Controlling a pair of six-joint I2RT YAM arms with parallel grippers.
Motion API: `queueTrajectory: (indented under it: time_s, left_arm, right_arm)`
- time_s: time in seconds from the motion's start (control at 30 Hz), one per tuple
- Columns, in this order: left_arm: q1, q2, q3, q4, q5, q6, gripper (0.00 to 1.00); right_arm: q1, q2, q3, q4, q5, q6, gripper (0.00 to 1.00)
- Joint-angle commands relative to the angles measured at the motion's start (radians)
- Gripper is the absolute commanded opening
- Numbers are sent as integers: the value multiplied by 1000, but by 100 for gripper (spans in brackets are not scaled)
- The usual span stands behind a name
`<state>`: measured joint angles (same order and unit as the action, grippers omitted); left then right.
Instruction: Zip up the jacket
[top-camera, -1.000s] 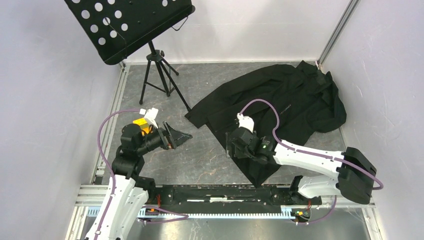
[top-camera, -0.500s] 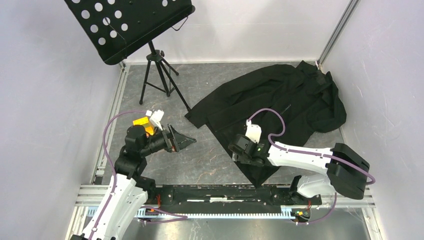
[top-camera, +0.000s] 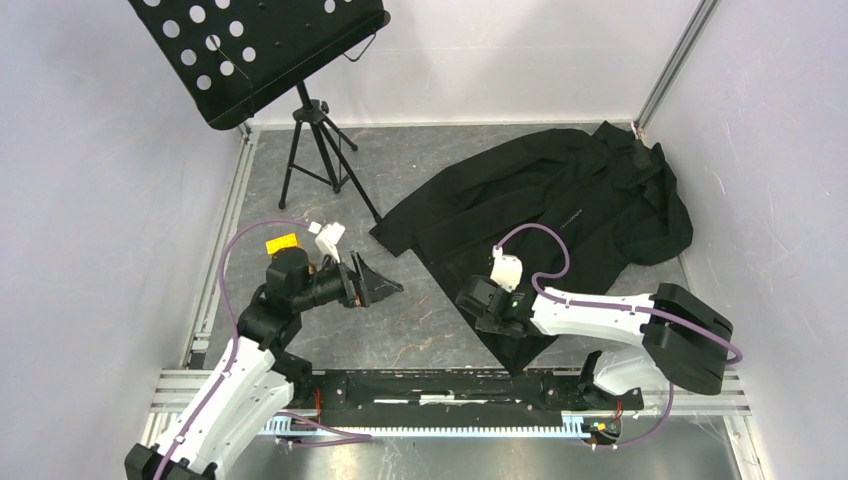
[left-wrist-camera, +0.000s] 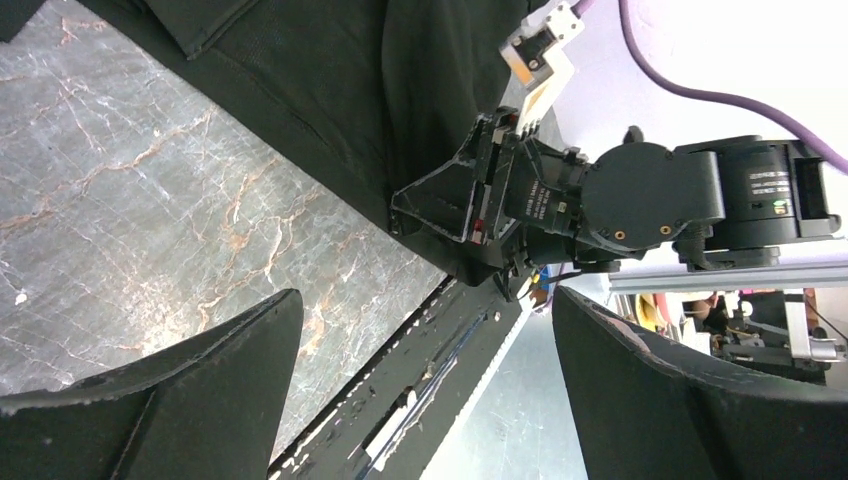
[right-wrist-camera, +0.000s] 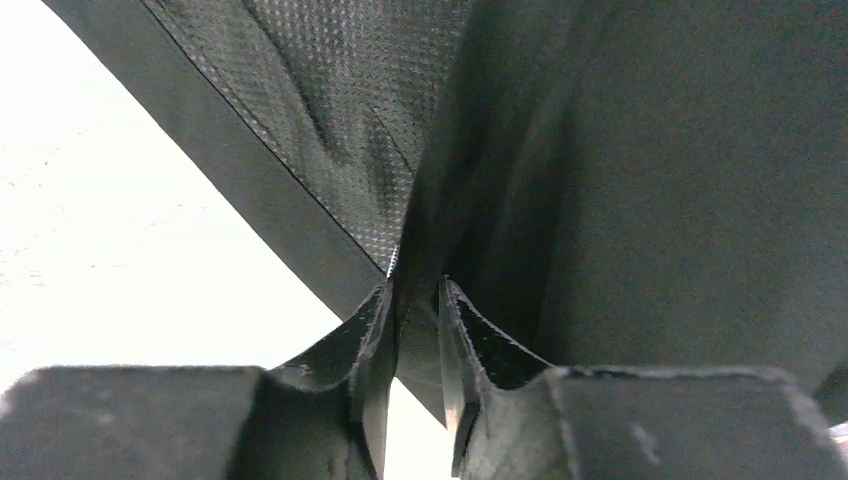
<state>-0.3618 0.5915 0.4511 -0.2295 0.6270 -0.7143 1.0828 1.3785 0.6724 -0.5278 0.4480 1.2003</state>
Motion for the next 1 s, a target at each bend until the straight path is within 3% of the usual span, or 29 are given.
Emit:
queueTrajectory:
  time_s: [0.0, 0.1, 0.23, 0.4, 0.63, 0.73, 0.83, 0.97]
  left_arm:
    - [-43, 33, 8, 40, -54, -38, 100]
    - [-73, 52, -4, 89, -60, -63, 100]
    - [-113, 87, -33, 211, -56, -121, 100]
    - [-183, 171, -67, 394, -59, -184, 100]
    - [-306, 361, -110, 713, -84, -275, 91]
    - [-343, 433, -111, 804, -106, -291, 90]
    - [-372, 496, -104, 844, -128, -293, 100]
    - [-409, 582, -110, 946, -151, -335, 100]
  right_arm:
    - [5, -7, -13, 22, 26, 3, 19]
    - [5, -38, -20, 53, 35, -52, 1]
    - [3, -148, -89, 253, 13, -309, 0]
    - [-3, -392, -340, 724, -138, -684, 0]
    - [-70, -599, -626, 1190, -514, -1005, 0]
    - [-72, -652, -685, 1283, -572, -1084, 0]
    - [-75, -680, -703, 1316, -604, -1114, 0]
    - [-75, -678, -701, 1317, -615, -1109, 0]
